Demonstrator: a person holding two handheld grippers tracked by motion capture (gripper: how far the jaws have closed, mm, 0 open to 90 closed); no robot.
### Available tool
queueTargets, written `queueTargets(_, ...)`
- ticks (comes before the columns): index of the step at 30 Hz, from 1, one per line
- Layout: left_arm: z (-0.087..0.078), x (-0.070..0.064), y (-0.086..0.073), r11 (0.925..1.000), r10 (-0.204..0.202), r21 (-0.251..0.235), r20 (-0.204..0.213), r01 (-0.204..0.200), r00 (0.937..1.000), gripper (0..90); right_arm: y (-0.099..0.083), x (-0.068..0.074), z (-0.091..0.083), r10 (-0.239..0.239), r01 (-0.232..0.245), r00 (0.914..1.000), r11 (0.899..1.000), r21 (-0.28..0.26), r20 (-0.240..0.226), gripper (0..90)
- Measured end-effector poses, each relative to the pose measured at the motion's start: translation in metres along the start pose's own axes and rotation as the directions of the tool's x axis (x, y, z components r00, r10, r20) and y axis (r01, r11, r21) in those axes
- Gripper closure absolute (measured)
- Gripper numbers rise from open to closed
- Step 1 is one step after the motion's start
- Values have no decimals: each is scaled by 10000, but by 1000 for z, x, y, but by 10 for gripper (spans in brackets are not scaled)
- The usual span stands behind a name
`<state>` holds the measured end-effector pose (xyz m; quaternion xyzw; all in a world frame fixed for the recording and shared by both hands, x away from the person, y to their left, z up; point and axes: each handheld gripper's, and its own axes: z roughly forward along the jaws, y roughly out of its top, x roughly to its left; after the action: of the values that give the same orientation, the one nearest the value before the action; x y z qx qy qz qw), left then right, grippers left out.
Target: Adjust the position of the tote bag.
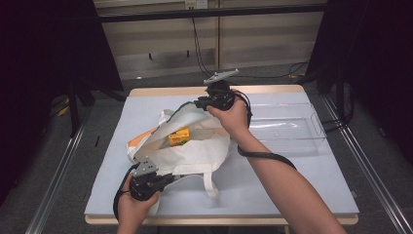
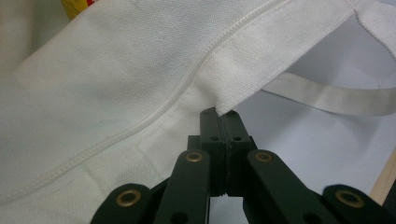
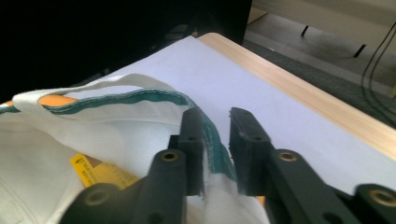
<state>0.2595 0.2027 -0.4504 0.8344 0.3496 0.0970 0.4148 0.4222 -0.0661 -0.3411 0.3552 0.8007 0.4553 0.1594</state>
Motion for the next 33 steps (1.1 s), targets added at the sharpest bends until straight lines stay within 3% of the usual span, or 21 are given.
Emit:
queueTargets(2, 0, 0, 0, 10000, 14, -6, 2, -14, 10000, 900, 1, 3, -1, -81, 81, 9999, 10000, 7, -124, 700)
queueTargets(4, 0, 0, 0, 10000, 4, -17, 5, -4, 10000, 900, 3, 7, 0, -278, 278, 9996, 9996, 97, 76, 618)
queueTargets(9, -1, 0, 0, 10000, -19, -44, 5, 19, 10000, 900, 8, 12, 1, -426, 424, 9990, 9989, 197, 104, 586)
queueTargets(12, -1, 0, 0, 10000, -1, -46, 19, 1, 10000, 900, 11, 13, 4, -787, 783, 9969, 9959, 461, 69, 548)
queueTargets(15, -1, 0, 0, 10000, 21, -44, 19, -21, 10000, 900, 12, 15, 12, -839, 855, 9963, 9901, 1111, -194, 526)
queueTargets(17, -1, 1, 0, 10000, -12, -94, 53, 13, 10000, 900, 10, 16, 18, -1204, 1232, 9923, 9823, 1412, -281, 549)
queueTargets(19, -2, 1, 0, 9999, -35, -102, 38, 35, 10000, 899, 8, 17, 22, -1222, 1269, 9916, 9823, 1375, -422, 655)
queueTargets(24, -1, 2, -1, 9999, -122, -104, 91, 123, 9999, 900, 6, 16, 25, -1185, 1258, 9912, 9825, 1371, -596, 808)
queueTargets(33, 0, 1, -1, 9999, -133, -12, 178, 133, 9998, 900, 16, 9, 17, -462, 538, 9965, 9923, 1117, -699, 830)
